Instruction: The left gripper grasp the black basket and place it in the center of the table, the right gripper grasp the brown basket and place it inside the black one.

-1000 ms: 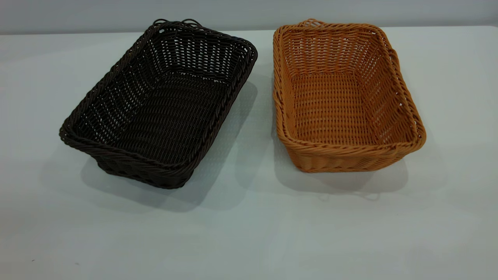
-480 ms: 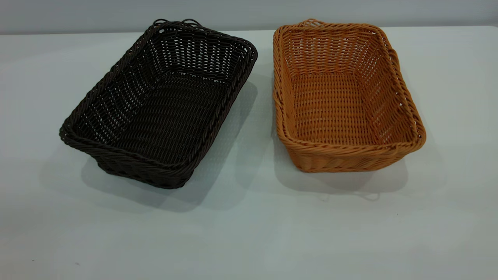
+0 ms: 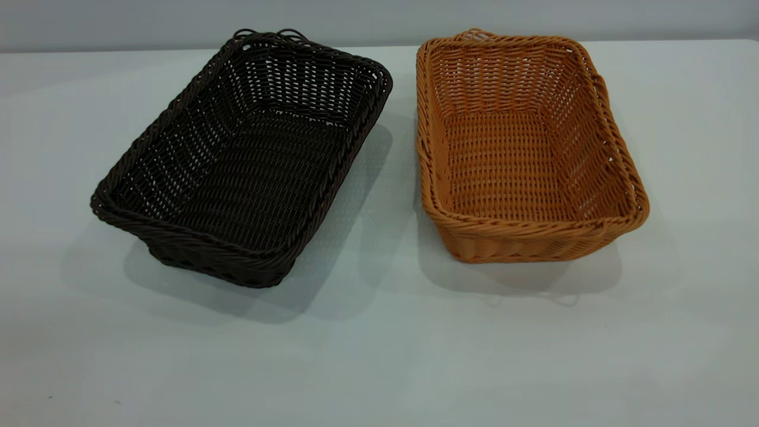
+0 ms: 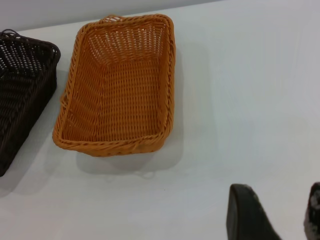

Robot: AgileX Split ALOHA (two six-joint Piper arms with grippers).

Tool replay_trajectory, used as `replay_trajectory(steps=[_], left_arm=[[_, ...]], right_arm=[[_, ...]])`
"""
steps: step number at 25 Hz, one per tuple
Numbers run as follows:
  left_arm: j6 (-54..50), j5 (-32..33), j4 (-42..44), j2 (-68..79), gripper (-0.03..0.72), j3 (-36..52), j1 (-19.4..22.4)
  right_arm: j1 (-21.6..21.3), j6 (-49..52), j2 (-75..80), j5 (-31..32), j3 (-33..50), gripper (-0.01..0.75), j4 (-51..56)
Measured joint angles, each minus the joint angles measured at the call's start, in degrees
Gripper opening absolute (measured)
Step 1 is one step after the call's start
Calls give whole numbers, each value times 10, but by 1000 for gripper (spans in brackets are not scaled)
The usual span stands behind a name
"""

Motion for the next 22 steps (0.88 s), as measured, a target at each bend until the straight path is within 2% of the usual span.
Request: replay_trajectory(steps=[15, 18, 22], left_arm=[[-1, 0, 5, 0, 391, 0, 0], [-24, -4, 23, 13, 391, -3, 0], [-23, -60, 27, 106, 391, -24, 0]], right_arm=[[0, -1, 0, -1, 0, 242, 18], [0, -19, 10, -5, -3, 281, 32], [0, -92, 105, -37, -7, 407, 83]])
